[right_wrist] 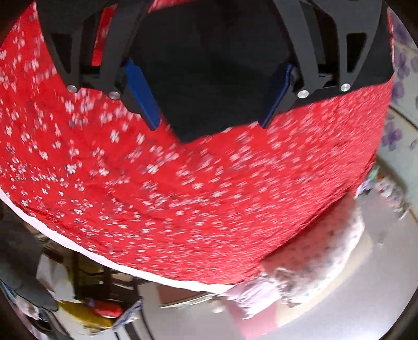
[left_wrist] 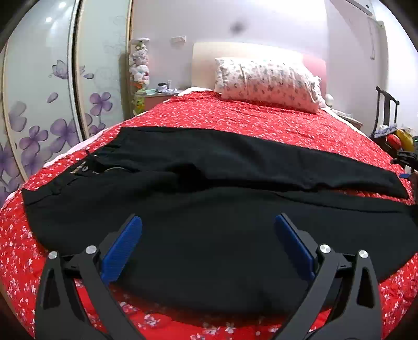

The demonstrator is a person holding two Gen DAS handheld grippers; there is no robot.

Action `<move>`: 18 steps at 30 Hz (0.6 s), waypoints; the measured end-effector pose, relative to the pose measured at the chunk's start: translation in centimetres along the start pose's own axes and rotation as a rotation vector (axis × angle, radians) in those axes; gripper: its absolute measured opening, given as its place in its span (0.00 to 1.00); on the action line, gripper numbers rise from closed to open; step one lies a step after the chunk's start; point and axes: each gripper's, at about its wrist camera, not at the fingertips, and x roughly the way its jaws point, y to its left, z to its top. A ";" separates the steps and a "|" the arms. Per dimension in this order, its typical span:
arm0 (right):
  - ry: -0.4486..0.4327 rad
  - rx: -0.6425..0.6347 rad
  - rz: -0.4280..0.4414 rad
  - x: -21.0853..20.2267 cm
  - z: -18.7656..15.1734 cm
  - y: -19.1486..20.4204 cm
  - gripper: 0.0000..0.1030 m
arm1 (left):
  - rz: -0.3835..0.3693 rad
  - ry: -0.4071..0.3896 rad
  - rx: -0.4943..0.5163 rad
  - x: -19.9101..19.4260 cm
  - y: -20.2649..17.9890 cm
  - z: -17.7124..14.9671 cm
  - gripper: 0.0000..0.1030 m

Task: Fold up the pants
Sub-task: 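Grasp the trouser leg hems with the right gripper and lift them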

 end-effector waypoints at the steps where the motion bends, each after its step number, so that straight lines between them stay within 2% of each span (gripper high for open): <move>1: 0.006 0.010 -0.004 0.6 0.1 -0.4 0.76 | 0.002 -0.003 0.001 0.1 0.0 0.0 0.98; 4: 0.033 -0.001 0.008 2.1 0.3 -0.7 0.63 | 0.002 0.003 0.001 0.3 0.1 -0.1 0.98; 6: 0.028 -0.019 0.019 2.2 -0.1 -0.4 0.59 | 0.001 0.020 0.001 0.7 0.1 -0.1 0.98; 9: 0.023 -0.053 0.000 2.0 -0.6 -0.2 0.43 | -0.021 0.032 -0.005 0.8 0.2 -0.1 0.98; 11: 0.001 -0.061 0.041 1.0 -0.9 -0.3 0.24 | -0.040 0.026 -0.005 0.7 0.3 -0.1 0.98; 14: -0.049 -0.111 0.093 -1.5 -1.5 0.1 0.14 | -0.082 0.017 0.010 0.5 0.0 -0.1 0.98; 17: -0.095 -0.163 0.156 -5.0 -2.6 0.6 0.13 | -0.099 0.004 0.003 0.3 0.1 -0.1 0.98; 18: -0.118 -0.174 0.203 -6.8 -3.4 0.6 0.13 | -0.098 0.000 -0.011 0.2 0.4 -0.1 0.98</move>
